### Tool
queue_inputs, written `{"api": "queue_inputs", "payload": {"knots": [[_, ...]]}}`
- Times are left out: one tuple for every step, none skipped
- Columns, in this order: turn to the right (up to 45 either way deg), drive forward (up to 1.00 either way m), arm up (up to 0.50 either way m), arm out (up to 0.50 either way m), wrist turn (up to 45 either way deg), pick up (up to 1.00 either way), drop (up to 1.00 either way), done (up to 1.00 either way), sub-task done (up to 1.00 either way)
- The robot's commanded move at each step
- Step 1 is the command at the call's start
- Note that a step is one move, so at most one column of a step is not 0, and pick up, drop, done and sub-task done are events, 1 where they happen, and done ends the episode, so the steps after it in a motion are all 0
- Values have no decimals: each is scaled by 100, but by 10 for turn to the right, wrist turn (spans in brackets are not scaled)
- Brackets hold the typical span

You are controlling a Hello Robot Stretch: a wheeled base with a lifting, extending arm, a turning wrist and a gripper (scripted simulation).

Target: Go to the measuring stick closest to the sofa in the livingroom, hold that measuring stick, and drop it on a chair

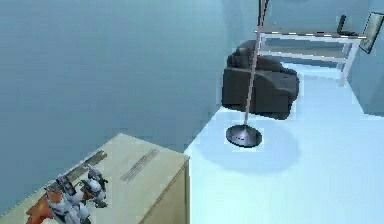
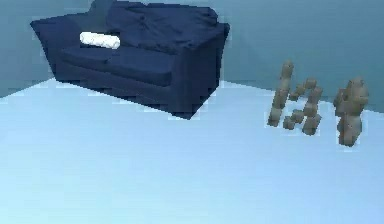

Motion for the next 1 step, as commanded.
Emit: {"api": "queue_inputs", "payload": {"knots": [[450, 0, 0, 0, 0, 0, 0, 0, 0]]}}
